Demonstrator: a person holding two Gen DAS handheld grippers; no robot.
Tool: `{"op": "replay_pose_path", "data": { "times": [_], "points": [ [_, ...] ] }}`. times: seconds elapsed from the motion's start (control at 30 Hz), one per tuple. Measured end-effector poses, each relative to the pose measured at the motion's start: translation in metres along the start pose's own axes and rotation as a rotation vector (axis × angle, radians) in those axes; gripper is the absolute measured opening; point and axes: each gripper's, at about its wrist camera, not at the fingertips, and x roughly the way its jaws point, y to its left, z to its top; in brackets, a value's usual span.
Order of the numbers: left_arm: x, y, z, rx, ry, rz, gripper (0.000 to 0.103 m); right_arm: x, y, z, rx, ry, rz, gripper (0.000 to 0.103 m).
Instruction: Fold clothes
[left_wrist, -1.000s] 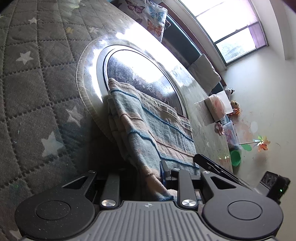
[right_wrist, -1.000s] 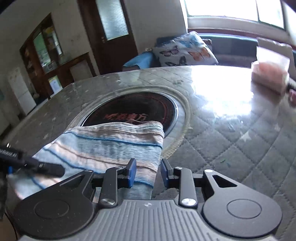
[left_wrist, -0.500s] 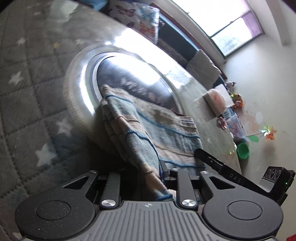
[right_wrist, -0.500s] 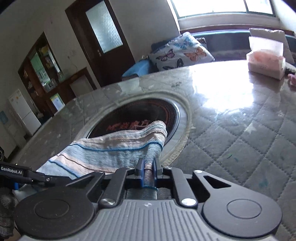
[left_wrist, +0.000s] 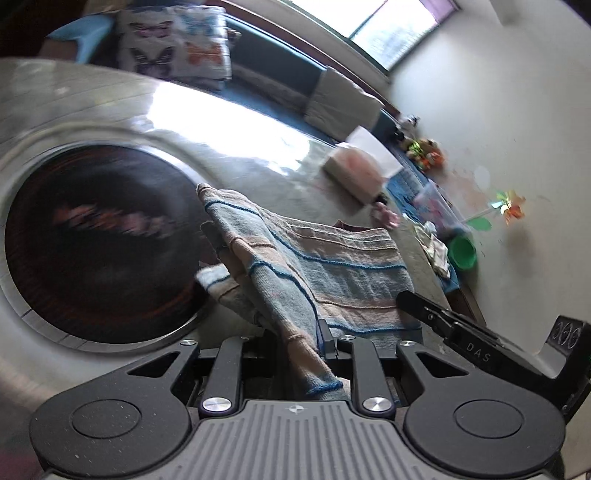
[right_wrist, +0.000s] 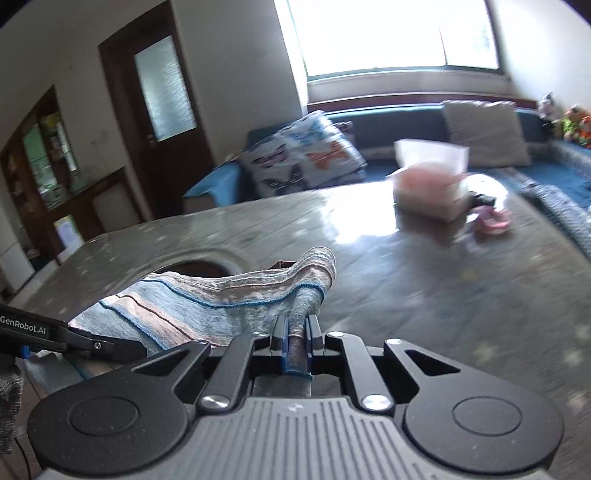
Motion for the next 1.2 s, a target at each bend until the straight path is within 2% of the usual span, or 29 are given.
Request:
{"op": "replay_pose_path", "data": {
  "times": [0.17, 0.33, 0.43, 0.5, 0.53, 0.63, 0.7, 0.8, 0.87, 1.0, 1.2],
  "points": [
    [0.043, -0.03, 0.018, 0.059, 0.017, -0.002, 0.021, 0.002, -0.036, 0.017, -0.004, -0.011, -0.072, 0.008],
    [0.079, -0.042, 0.024, 0.094, 0.044, 0.015, 0.022, 0.018, -0.074, 0.026, 0.006, -0.007, -0.134, 0.008],
    [0.095, -0.04, 0.021, 0.108, 0.074, 0.065, 0.028, 0.033, -0.093, 0.021, 0.023, 0.026, -0.155, 0.009],
    [0.099, -0.035, 0.019, 0.116, 0.084, 0.101, 0.039, 0.035, -0.1, 0.018, 0.027, 0.032, -0.169, 0.011],
    [0.097, -0.033, 0.019, 0.12, 0.075, 0.115, 0.045, 0.037, -0.104, 0.017, 0.029, 0.035, -0.176, 0.012],
    [0.085, -0.027, 0.024, 0.131, 0.033, 0.155, 0.052, 0.041, -0.115, 0.013, 0.035, 0.043, -0.197, 0.012],
    [0.081, -0.026, 0.031, 0.135, 0.001, 0.171, 0.052, 0.043, -0.122, 0.01, 0.038, 0.049, -0.211, 0.012],
    [0.077, -0.027, 0.042, 0.141, -0.042, 0.183, 0.05, 0.046, -0.121, 0.017, 0.04, 0.043, -0.17, 0.013],
    [0.08, -0.031, 0.048, 0.142, -0.055, 0.161, 0.041, 0.052, -0.116, 0.022, 0.028, 0.046, -0.15, 0.013],
    [0.099, -0.039, 0.057, 0.172, -0.046, 0.118, 0.029, 0.069, -0.11, 0.028, 0.021, 0.049, -0.125, 0.018],
    [0.131, -0.04, 0.069, 0.219, -0.021, 0.13, 0.027, 0.096, -0.11, 0.032, 0.022, 0.062, -0.12, 0.018]
  ]
}}
